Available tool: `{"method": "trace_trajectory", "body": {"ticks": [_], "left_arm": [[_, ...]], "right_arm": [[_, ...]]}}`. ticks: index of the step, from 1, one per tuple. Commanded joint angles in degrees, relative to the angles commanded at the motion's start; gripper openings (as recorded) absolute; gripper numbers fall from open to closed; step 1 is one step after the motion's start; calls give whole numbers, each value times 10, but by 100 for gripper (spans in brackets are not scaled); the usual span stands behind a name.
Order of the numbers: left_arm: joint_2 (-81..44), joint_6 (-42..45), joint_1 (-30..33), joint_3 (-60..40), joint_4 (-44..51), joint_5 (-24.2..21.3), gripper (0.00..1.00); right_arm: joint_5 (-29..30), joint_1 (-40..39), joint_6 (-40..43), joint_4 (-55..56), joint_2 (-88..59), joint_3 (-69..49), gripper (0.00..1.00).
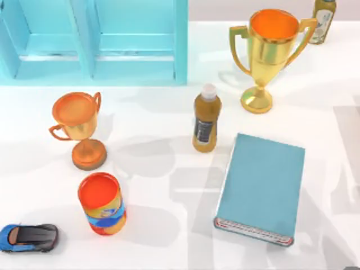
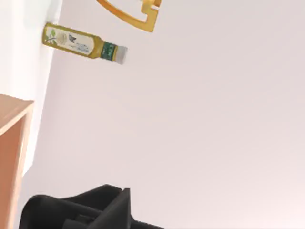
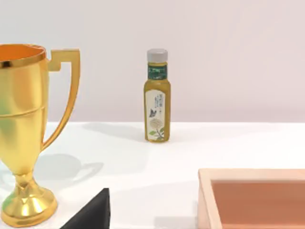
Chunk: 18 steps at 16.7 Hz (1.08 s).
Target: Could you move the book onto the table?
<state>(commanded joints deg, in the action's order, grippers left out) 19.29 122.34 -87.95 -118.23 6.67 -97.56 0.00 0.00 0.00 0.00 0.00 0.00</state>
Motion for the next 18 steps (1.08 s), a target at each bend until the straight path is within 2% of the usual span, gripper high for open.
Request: {"method": "trace_trajectory", "body": {"ticks": [5,6,9,12,18], "left_arm": [[0,0,0,0,0,0,100],[-45,0,2,-14,-36,15,100],[-51,-19,14,-16,-51,12,100],[-69,-80,43,-21,-104,-5,100],[-114,-254,117,-56,-276,-73,100]], "right_arm": [[0,0,0,0,0,0,100],[0,0,0,0,0,0,100],[0,0,0,0,0,0,100],[0,0,0,0,0,0,100],[0,0,0,0,0,0,100]]}}
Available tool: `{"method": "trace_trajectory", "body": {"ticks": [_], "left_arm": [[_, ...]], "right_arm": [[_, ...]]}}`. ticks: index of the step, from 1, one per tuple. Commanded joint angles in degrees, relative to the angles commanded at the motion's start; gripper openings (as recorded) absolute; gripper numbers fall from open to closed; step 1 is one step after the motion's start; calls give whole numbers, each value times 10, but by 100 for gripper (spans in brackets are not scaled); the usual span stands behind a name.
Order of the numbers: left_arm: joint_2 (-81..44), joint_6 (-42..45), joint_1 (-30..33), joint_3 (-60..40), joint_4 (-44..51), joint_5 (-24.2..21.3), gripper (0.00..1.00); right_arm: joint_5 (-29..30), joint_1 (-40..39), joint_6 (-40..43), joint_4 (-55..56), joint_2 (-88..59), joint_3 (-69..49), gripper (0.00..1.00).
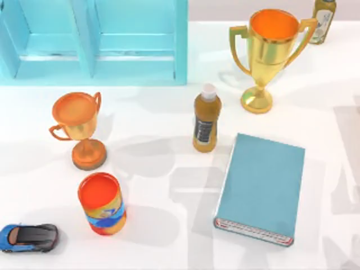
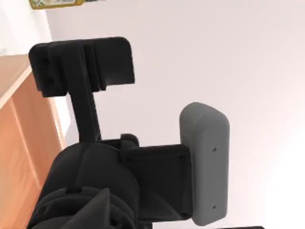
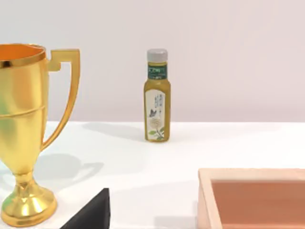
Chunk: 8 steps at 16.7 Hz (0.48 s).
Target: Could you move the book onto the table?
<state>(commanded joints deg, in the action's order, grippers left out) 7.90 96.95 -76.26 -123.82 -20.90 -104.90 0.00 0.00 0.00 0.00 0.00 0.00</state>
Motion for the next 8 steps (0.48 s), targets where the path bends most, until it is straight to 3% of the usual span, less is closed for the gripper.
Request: {"method": "trace_trajectory", "body": {"ticks": [4,8], "left_arm": [[-21,-93,41,-32,-103,-45,100],[-28,-123,53,-47,-139,-66,100]], "right_arm": [[0,0,0,0,0,0,100],[0,0,0,0,0,0,100]]}}
